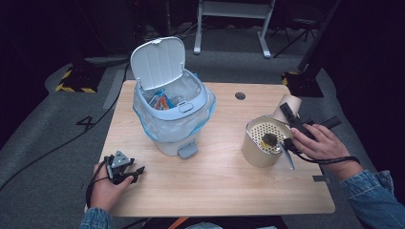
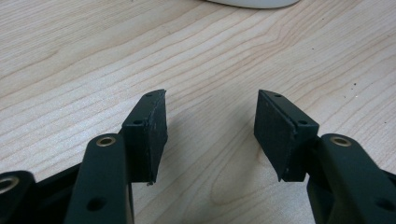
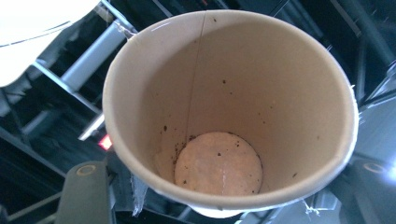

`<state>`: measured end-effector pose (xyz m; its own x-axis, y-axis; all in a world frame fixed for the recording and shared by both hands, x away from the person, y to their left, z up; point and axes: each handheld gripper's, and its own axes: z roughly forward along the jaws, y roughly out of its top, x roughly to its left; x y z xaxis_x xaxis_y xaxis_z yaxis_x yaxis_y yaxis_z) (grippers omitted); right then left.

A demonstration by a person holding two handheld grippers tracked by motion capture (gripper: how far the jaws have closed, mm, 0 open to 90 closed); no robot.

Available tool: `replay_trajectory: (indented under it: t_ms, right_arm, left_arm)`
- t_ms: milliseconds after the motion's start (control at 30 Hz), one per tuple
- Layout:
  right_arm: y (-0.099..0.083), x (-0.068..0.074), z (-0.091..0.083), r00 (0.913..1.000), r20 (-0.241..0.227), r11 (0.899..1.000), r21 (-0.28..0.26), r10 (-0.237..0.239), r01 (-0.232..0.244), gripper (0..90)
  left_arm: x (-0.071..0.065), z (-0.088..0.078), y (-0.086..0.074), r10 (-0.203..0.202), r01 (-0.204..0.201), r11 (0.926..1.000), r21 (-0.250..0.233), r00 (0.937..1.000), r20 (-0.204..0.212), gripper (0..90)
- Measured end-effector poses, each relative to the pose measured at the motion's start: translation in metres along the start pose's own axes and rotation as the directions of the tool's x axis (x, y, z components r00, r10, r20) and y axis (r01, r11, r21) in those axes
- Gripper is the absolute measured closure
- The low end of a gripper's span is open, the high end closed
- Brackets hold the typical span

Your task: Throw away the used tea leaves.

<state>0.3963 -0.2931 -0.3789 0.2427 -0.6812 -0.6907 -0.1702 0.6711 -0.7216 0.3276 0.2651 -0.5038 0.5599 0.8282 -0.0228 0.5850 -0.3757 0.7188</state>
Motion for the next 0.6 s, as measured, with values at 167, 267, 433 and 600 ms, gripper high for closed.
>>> replay_trajectory:
  t_ms: [167, 267, 433, 600]
  right_arm:
    - [0.0041, 0.0003, -0.0015, 0.9965, 0.023, 0.997, -0.004, -0.081, 0.081, 31.9]
    - [0.0048, 0.0003, -0.0014, 0.9952, 0.030, 0.996, -0.002, -0.094, 0.094, 31.9]
    - [0.0050, 0.0003, -0.0007, 0.9958, 0.031, 0.996, -0.006, -0.087, 0.087, 31.8]
    - [0.0049, -0.0003, -0.0009, 0.9969, 0.030, 0.997, -0.012, -0.073, 0.073, 31.6]
  left_arm:
    - [0.0001, 0.0000, 0.0000, 0.001, -0.001, 1.0000, 0.000, 1.0000, -0.002, 44.5]
    - [0.0000, 0.0000, 0.0000, 0.000, 0.000, 1.0000, 0.000, 1.0000, 0.000, 44.4]
    - [0.0001, -0.0001, 0.0000, 0.000, 0.000, 1.0000, 0.000, 1.0000, -0.001, 44.5]
    - [0.0001, -0.0001, 0.0000, 0.001, -0.001, 1.0000, 0.000, 1.0000, -0.002, 44.4]
